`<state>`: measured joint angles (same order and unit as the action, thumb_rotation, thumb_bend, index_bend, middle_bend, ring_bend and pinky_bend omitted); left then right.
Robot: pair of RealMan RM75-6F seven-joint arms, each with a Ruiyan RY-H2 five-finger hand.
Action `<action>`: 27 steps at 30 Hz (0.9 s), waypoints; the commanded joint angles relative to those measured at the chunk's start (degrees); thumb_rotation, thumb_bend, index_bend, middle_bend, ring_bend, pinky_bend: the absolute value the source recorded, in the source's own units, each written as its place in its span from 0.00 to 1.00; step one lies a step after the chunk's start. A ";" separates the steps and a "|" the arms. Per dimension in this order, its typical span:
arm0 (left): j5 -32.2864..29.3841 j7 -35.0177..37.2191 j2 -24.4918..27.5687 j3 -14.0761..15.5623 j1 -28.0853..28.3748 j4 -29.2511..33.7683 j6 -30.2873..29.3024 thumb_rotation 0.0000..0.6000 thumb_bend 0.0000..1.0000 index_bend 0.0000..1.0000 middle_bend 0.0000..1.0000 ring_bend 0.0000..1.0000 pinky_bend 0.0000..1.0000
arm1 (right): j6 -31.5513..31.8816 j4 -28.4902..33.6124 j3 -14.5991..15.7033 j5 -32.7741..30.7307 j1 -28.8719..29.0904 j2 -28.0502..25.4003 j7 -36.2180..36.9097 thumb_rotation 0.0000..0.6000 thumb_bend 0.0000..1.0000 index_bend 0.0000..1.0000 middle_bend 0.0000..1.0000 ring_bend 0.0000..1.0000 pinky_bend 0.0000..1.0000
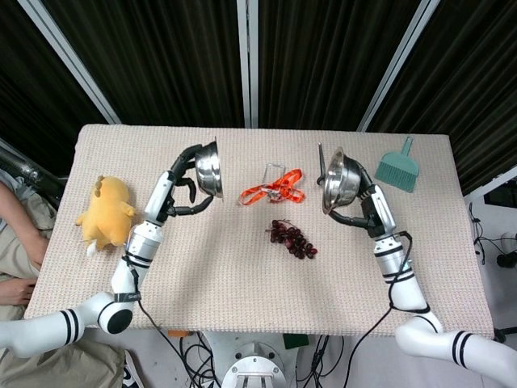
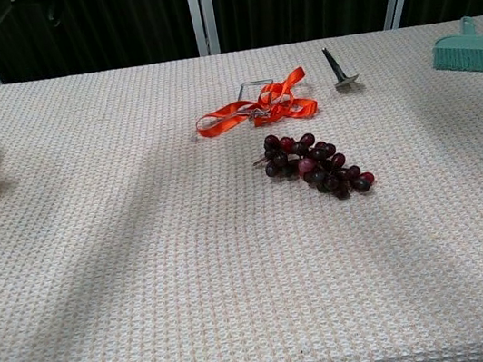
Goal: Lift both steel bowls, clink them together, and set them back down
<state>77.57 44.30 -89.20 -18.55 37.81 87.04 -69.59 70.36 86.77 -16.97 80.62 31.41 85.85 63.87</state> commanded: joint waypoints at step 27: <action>-1.67 -22.81 -9.42 -4.33 4.92 -2.17 -5.32 1.00 0.35 0.71 0.59 0.40 0.72 | -16.96 -6.58 -9.02 -7.11 14.83 12.55 8.77 1.00 0.39 0.63 0.51 0.36 0.24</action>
<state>75.73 21.79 -98.30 -22.75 42.57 84.98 -74.58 53.71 80.25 -25.75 73.66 45.93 98.17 72.38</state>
